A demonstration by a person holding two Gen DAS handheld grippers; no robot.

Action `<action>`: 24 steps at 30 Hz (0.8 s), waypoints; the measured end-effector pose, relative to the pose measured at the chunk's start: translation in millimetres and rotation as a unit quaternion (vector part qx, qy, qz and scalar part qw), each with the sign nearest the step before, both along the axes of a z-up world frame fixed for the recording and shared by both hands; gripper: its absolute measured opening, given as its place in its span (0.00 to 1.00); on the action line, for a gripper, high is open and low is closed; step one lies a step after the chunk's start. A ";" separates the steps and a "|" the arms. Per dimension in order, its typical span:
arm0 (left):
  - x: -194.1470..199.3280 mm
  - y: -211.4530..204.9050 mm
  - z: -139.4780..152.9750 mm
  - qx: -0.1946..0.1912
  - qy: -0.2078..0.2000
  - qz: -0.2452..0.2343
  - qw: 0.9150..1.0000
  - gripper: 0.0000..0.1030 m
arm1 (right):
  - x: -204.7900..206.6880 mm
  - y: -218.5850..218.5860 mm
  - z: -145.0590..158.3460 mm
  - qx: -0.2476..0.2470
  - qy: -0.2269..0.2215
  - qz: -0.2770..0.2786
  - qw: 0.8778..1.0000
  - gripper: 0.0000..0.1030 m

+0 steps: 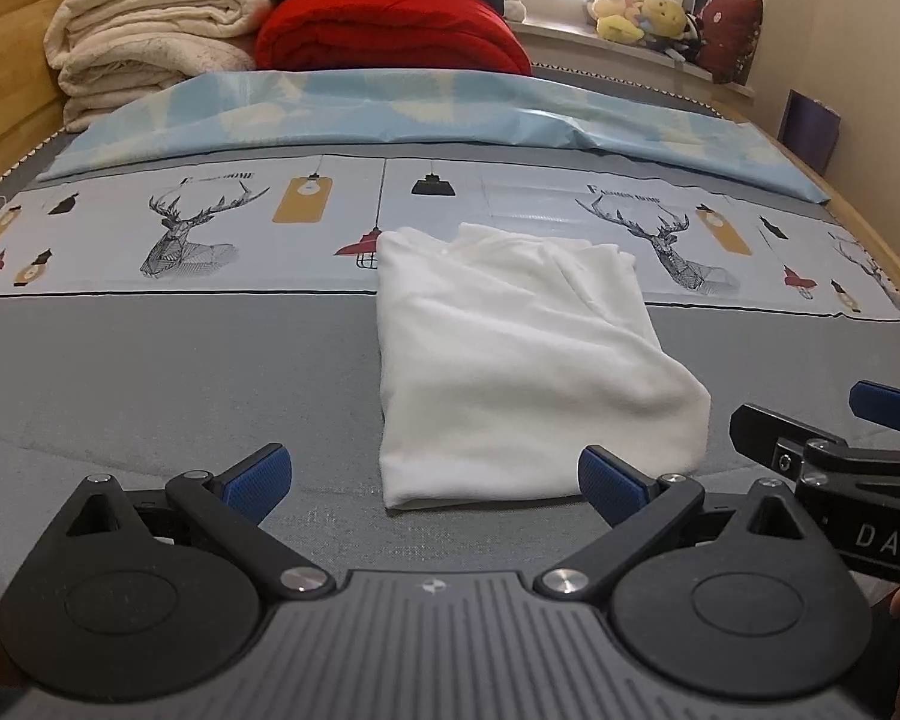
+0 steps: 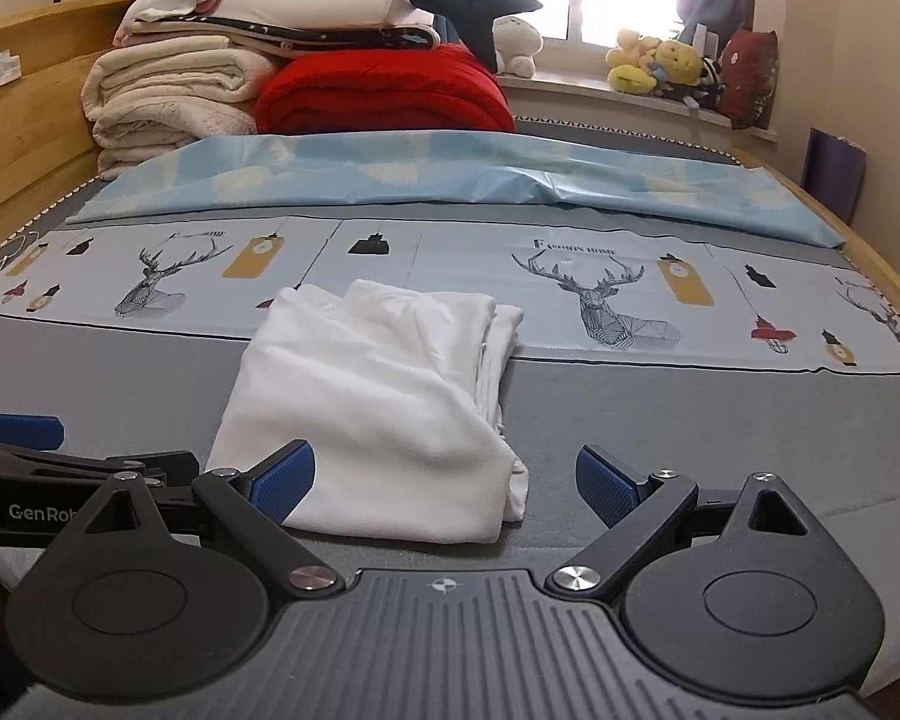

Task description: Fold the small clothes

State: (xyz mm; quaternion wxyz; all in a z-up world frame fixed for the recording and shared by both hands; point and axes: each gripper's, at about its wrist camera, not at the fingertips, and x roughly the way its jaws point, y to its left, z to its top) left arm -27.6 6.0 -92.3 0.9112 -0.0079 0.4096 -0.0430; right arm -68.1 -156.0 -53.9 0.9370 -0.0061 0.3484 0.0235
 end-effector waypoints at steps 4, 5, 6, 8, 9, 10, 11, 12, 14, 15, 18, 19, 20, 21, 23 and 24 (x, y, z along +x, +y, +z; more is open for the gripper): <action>0.6 -1.0 0.1 -0.001 0.001 -0.002 1.000 0.99 | -1.2 -0.6 0.4 0.001 0.004 -0.001 1.000 0.91; 0.8 -0.8 0.0 -0.001 0.001 -0.002 1.000 0.99 | -1.6 -1.0 0.6 0.001 0.004 -0.001 1.000 0.91; 0.7 -1.5 0.0 -0.001 0.001 -0.002 1.000 0.99 | -1.9 -1.0 0.7 0.001 0.004 -0.002 1.000 0.91; 0.9 -1.9 -0.5 0.000 0.003 -0.002 1.000 0.99 | -1.6 -1.7 0.7 0.001 0.005 -0.001 1.000 0.91; 0.6 -2.2 -0.7 0.000 0.003 -0.002 1.000 0.99 | -1.3 -1.6 0.4 0.002 0.006 -0.001 1.000 0.91; 0.9 -2.4 -0.8 0.001 0.003 -0.002 1.000 0.99 | -0.7 -1.8 0.3 0.001 0.007 -0.001 1.000 0.91; 0.9 -2.4 -0.8 0.001 0.003 -0.003 1.000 0.99 | -0.5 -1.6 0.2 0.001 0.007 -0.001 1.000 0.91; 0.6 -2.5 -0.6 0.001 0.003 -0.003 1.000 0.99 | -0.3 -1.3 0.2 0.001 0.007 -0.002 1.000 0.91; 0.8 -3.1 -0.9 0.001 0.003 -0.003 1.000 0.99 | -0.4 -1.5 0.1 0.001 0.007 -0.002 1.000 0.91; 0.7 -3.2 -0.7 0.001 0.003 -0.003 1.000 0.99 | -0.2 -1.5 -0.1 0.002 0.008 -0.002 1.000 0.91; 0.8 -3.1 -0.7 0.001 0.003 -0.003 1.000 0.99 | -0.5 -1.6 -0.2 0.001 0.008 -0.002 1.000 0.91; 0.9 -3.3 -0.8 0.001 0.003 -0.003 1.000 0.99 | -0.5 -1.6 -0.2 0.002 0.008 -0.002 1.000 0.91; 0.8 -3.4 -0.7 0.001 0.003 -0.003 1.000 0.99 | -0.5 -1.5 -0.3 0.002 0.008 -0.002 1.000 0.92; 0.9 -3.5 -0.7 0.001 0.002 -0.002 1.000 0.99 | -0.5 -1.7 -0.1 0.001 0.008 -0.002 1.000 0.91; 0.9 -3.5 -0.8 0.001 0.003 -0.002 1.000 0.99 | 0.0 -1.6 -0.2 0.002 0.008 -0.003 1.000 0.91; 0.9 -3.5 -0.7 0.001 0.003 -0.002 1.000 0.99 | 0.1 -1.7 -0.4 0.002 0.009 -0.003 1.000 0.91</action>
